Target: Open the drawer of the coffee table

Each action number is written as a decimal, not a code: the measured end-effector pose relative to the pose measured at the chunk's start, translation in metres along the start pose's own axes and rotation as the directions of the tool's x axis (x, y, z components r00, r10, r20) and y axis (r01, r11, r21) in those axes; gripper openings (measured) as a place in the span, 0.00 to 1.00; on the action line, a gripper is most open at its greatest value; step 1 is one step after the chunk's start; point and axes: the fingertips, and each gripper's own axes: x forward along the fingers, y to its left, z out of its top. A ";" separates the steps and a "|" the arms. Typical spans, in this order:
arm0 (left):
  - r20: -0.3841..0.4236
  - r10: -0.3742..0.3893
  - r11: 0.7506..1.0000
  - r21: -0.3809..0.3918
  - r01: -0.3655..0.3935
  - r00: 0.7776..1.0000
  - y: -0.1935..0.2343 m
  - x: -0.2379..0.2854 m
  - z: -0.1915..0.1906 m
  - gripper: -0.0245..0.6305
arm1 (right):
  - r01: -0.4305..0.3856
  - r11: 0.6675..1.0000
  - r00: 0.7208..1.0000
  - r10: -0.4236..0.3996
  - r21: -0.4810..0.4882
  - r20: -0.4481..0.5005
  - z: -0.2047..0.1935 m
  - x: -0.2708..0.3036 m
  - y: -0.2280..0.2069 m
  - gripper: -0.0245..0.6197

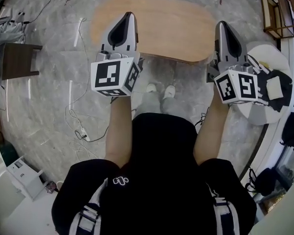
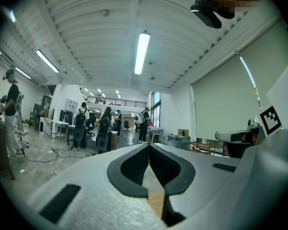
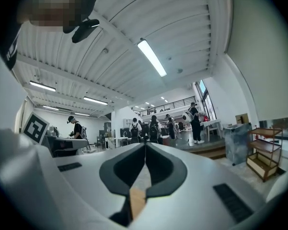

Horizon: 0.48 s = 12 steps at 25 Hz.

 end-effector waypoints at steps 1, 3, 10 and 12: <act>-0.016 -0.004 1.000 -0.006 0.004 1.000 0.004 0.005 -0.007 0.05 | 0.006 1.000 1.000 -0.006 0.003 -0.016 -0.008 0.003 -0.002 0.05; -0.052 -0.015 1.000 -0.018 0.014 0.999 0.009 0.017 -0.024 0.05 | 0.027 1.000 0.998 -0.026 0.010 -0.050 -0.025 0.011 -0.009 0.05; -0.240 -0.041 0.997 -0.078 0.022 0.970 0.020 0.038 -0.125 0.05 | 0.087 0.995 0.980 -0.076 0.057 -0.182 -0.100 0.021 -0.028 0.05; -0.285 -0.053 0.995 -0.100 0.025 0.957 0.020 0.035 -0.154 0.05 | 0.107 0.991 0.970 -0.087 0.078 -0.229 -0.128 0.015 -0.030 0.05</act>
